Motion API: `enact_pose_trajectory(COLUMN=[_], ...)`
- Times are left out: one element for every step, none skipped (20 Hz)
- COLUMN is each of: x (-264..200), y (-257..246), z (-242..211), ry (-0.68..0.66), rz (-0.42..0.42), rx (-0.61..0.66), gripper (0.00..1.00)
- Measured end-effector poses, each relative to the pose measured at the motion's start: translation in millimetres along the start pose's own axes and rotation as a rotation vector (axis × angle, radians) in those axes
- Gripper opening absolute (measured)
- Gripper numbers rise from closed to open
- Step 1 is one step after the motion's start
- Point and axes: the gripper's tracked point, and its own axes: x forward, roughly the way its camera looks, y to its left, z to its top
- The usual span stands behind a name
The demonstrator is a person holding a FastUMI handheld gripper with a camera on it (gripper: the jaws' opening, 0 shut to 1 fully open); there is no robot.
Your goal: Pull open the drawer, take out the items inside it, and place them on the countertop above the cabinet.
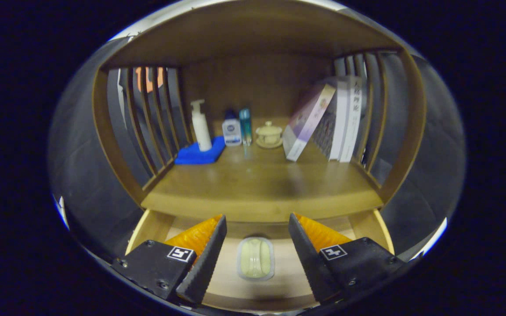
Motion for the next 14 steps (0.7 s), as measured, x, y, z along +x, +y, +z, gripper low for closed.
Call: enact_pose_trajectory(x=[9,18,27,34,40,44,49,52,53,54,57,60,63,64], y=[1,4,4,5,7,8,9,11,12,13,13,12,8,8], z=[-11,-22,-33,-44,-56,-63,-71,-79,-85,-89,-94,-99,-104,-107], ry=[0.058,0.11,0.151,0.194,0.239,0.264,0.3,0.34,0.368,0.394,0.423,0.443,0.462,0.483], rz=[0.001,0.009,0.01,0.014,0.015,0.013,0.017,0.027,0.029,0.03,0.027,0.011,-0.001,0.006], rx=[-0.006,-0.016,-0.021,-0.026,-0.033,-0.032,-0.032,-0.021,-0.008,0.0,0.008,0.008,0.006,0.012], gripper=[0.89,0.89,0.88,0.88,0.88,0.87,0.86,0.85,0.84,0.83,0.81,0.72,0.69,0.65])
